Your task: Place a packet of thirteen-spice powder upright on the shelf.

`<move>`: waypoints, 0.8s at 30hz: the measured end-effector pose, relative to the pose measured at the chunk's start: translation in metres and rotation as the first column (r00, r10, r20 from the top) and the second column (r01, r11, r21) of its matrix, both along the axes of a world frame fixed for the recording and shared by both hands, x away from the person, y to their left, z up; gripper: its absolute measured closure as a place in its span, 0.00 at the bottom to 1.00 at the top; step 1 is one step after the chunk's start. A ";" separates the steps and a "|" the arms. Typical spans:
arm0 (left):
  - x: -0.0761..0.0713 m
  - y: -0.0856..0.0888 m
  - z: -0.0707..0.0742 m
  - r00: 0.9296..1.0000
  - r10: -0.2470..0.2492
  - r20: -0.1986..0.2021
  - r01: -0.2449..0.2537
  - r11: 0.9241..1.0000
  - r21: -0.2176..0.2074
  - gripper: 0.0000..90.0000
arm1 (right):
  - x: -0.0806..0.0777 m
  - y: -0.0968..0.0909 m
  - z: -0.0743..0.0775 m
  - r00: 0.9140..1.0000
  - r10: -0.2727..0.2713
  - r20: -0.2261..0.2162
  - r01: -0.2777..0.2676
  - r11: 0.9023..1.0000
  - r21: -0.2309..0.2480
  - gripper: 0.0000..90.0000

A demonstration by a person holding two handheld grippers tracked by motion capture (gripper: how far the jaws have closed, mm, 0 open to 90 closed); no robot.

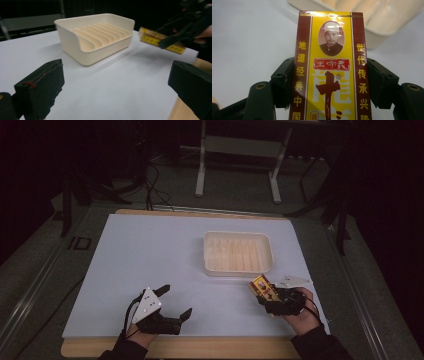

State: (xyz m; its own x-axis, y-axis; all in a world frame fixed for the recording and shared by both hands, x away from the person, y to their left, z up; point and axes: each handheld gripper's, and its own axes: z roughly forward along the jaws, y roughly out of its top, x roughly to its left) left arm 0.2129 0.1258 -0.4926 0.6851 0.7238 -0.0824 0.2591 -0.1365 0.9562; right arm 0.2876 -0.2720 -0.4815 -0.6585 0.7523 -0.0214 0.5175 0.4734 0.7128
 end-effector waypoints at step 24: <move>0.020 -0.042 0.044 0.986 -0.103 -0.128 0.085 0.987 -0.138 0.01 | -0.033 0.037 0.043 0.970 0.082 0.229 -0.099 0.993 0.065 0.36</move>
